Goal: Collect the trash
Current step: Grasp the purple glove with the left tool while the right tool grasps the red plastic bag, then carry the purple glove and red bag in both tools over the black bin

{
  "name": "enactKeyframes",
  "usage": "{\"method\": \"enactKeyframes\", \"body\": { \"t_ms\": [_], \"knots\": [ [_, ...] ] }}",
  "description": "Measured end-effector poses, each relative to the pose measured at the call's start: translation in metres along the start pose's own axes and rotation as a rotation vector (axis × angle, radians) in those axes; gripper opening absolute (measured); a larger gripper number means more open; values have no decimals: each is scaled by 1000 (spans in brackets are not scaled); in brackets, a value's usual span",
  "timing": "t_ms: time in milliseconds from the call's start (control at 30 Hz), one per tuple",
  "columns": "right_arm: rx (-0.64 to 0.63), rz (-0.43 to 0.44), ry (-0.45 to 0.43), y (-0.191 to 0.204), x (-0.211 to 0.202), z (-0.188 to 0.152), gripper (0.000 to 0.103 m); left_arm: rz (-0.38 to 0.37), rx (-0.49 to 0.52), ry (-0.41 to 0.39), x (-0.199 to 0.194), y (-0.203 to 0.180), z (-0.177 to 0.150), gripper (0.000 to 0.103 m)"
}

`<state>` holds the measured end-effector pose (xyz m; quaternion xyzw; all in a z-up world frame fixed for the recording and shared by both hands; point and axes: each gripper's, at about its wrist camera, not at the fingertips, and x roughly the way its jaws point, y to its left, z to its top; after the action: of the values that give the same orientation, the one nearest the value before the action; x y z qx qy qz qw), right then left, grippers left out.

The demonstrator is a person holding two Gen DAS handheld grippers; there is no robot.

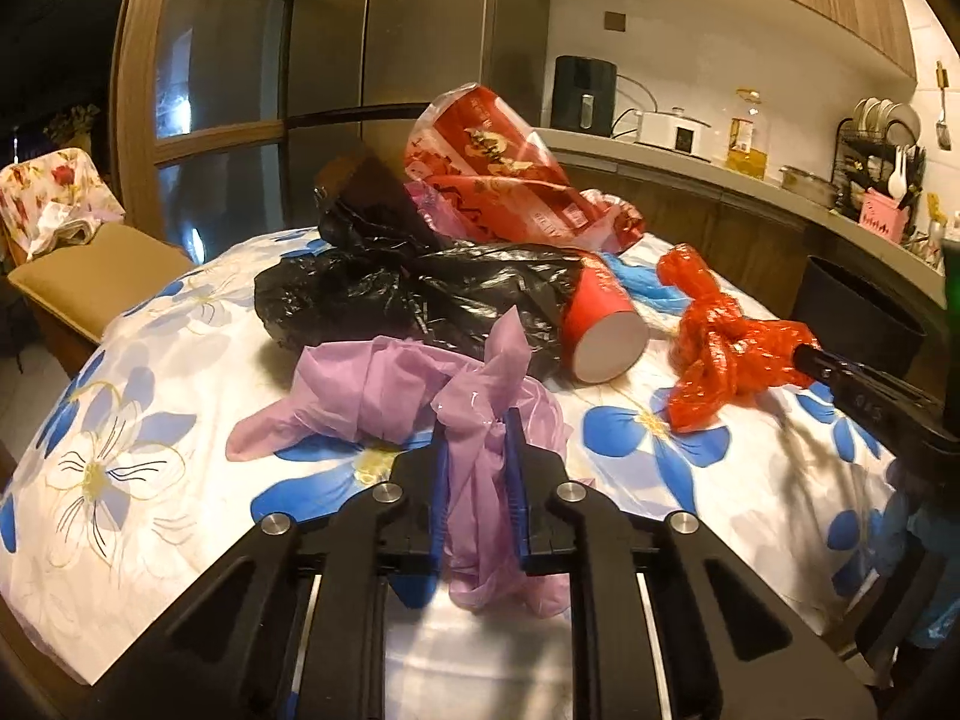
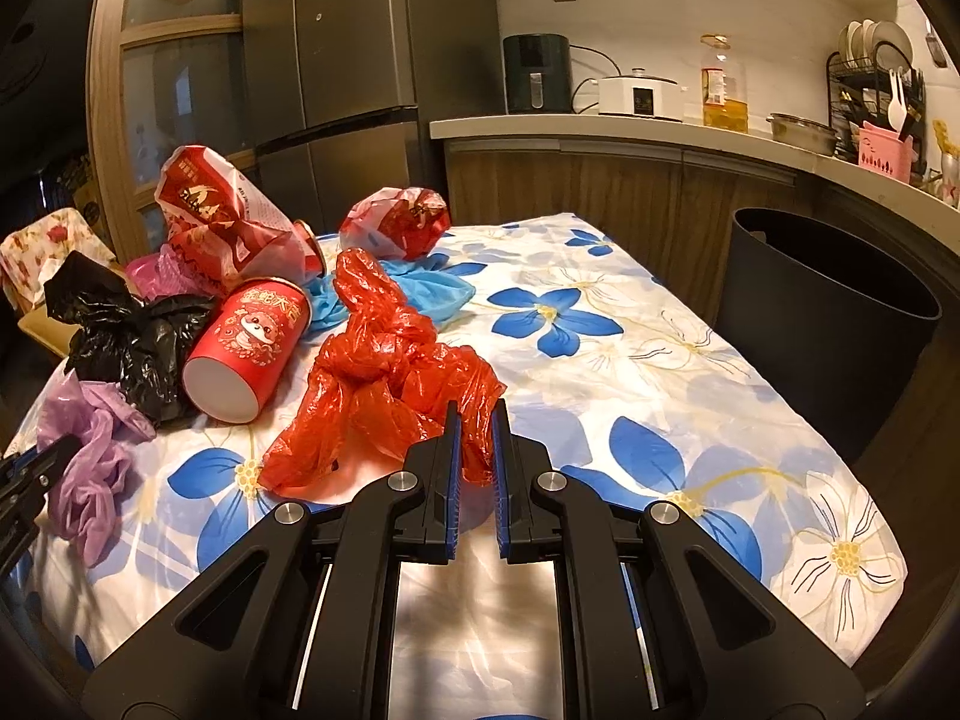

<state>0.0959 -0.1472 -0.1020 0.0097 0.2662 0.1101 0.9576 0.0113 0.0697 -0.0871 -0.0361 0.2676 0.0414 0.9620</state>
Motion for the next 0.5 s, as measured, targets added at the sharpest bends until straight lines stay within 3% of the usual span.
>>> {"method": "enactKeyframes", "body": {
  "t_ms": [200, 500],
  "knots": [
    [-3, -1, -16, -1, -5, 3, 9, -25, 30, -20, -7, -14, 7, 8],
    [-5, 10, -78, -11, -31, 20, 8, -54, 26, -87, -7, -44, 55, 5]
  ]
}}
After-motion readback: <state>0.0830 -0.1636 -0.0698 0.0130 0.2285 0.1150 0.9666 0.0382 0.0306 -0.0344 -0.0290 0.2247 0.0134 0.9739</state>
